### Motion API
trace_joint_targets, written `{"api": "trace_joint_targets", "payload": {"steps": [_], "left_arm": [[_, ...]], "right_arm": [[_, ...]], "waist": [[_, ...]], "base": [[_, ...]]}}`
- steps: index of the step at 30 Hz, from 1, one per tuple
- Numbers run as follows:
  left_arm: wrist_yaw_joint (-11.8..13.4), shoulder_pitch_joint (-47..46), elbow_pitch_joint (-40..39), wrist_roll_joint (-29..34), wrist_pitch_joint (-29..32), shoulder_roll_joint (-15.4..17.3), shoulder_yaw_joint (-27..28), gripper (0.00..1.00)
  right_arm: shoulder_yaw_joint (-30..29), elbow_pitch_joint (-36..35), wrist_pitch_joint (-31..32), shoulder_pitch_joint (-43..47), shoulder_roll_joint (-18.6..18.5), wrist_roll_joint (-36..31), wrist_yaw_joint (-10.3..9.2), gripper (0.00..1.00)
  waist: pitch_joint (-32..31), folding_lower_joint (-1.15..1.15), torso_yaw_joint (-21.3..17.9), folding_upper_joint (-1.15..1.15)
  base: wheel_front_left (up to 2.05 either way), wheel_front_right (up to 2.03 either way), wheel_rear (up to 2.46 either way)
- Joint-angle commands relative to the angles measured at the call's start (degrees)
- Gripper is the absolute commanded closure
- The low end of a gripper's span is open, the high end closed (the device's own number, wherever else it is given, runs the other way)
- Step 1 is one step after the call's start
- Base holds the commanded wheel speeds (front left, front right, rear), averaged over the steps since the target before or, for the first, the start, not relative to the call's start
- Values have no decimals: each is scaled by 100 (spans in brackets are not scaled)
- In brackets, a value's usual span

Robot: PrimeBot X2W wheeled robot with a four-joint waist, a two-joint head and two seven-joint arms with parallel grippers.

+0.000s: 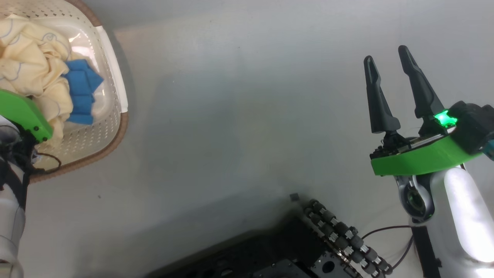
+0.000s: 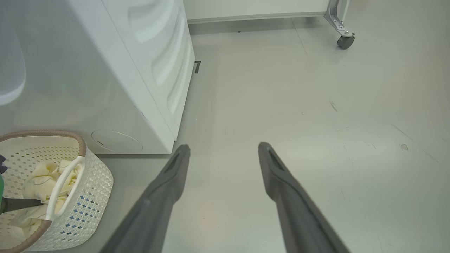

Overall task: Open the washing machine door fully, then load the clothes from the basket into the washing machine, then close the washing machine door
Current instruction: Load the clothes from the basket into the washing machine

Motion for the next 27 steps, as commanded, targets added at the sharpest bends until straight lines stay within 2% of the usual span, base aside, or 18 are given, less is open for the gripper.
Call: {"api": "trace_joint_targets", "payload": {"steps": [1, 6, 14, 23, 27], "left_arm": [[41, 68, 4, 4, -38, 229, 63, 100], [89, 79, 28, 3, -225, 190, 31, 100], [16, 251, 50, -28, -656, -20, -34, 100], [-36, 535, -45, -13, -1683, -450, -151, 100], [20, 730, -126, -4, -1957, -594, -169, 100]], "right_arm": [[48, -175, -53, 115, -63, 42, 1, 0], [-10, -166, -53, 115, -63, -12, 1, 0], [-98, -156, -53, 139, -63, -192, 1, 0], [-249, -59, -53, 326, -63, -622, 1, 0], [-309, -4, -32, 387, -63, -780, 1, 0]], "waist": [[-6, 0, 12, 0], [-61, 0, 106, 0], [-353, 0, 340, 0], [-1013, 0, 869, 0], [-1370, 0, 1075, 0]], "base": [[0, 0, 0], [0, 0, 0], [0, 0, 0], [0, 0, 0], [0, 0, 0]]}}
